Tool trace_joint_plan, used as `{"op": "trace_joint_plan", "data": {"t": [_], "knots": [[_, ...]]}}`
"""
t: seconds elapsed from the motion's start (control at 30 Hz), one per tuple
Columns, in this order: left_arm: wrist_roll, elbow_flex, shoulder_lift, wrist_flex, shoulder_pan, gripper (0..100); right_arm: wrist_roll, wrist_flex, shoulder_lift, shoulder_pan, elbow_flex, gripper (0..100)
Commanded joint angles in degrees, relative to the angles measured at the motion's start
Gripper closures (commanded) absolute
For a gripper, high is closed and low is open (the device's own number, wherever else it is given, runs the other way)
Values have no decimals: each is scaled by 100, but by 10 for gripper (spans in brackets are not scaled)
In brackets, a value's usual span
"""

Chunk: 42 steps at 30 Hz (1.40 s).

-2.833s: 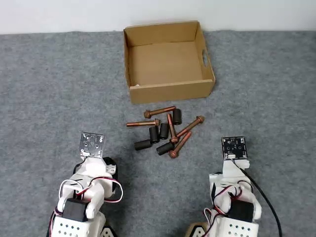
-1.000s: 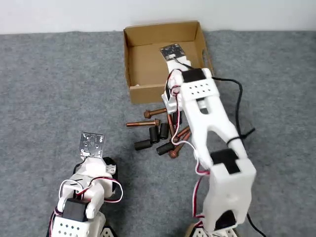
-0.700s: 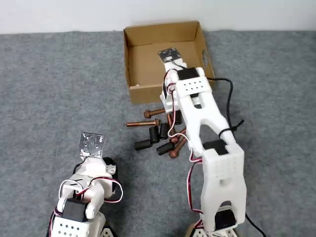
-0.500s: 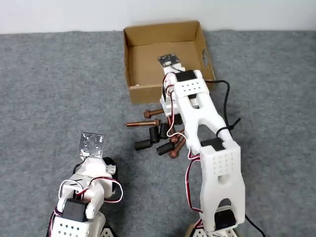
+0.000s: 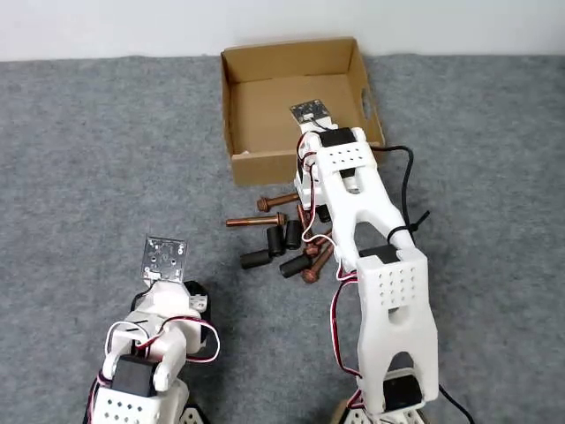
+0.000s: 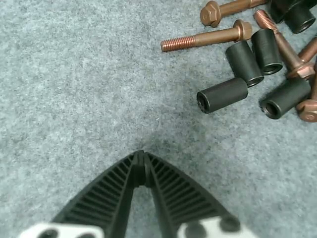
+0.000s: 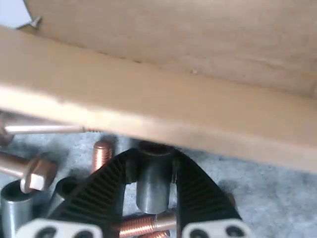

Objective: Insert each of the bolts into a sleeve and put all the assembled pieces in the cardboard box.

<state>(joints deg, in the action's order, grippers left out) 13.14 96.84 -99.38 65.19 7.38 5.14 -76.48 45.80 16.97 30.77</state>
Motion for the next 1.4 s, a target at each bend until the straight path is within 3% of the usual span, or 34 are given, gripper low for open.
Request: {"op": "trace_joint_plan", "data": {"t": [0.0,0.37,0.57,0.77,1.0,1.2,1.37], "knots": [[-44,-13,-53,35,-18,995,-26,-497,-136,57,404,989],[-44,-13,-53,35,-18,995,-26,-2563,-1376,13,967,988],[-44,-13,-53,35,-18,995,26,-2642,-2870,-251,369,988],[-44,-13,-53,35,-18,995,211,-2642,-4725,-295,-1125,988],[-44,-13,-53,35,-18,995,158,-2607,-6967,-1051,-3429,989],[-44,-13,-53,35,-18,995,-536,-2193,-8901,-1991,-4897,989],[-62,-13,-53,35,0,995,-607,-2123,-10035,-2114,-6031,990]]}}
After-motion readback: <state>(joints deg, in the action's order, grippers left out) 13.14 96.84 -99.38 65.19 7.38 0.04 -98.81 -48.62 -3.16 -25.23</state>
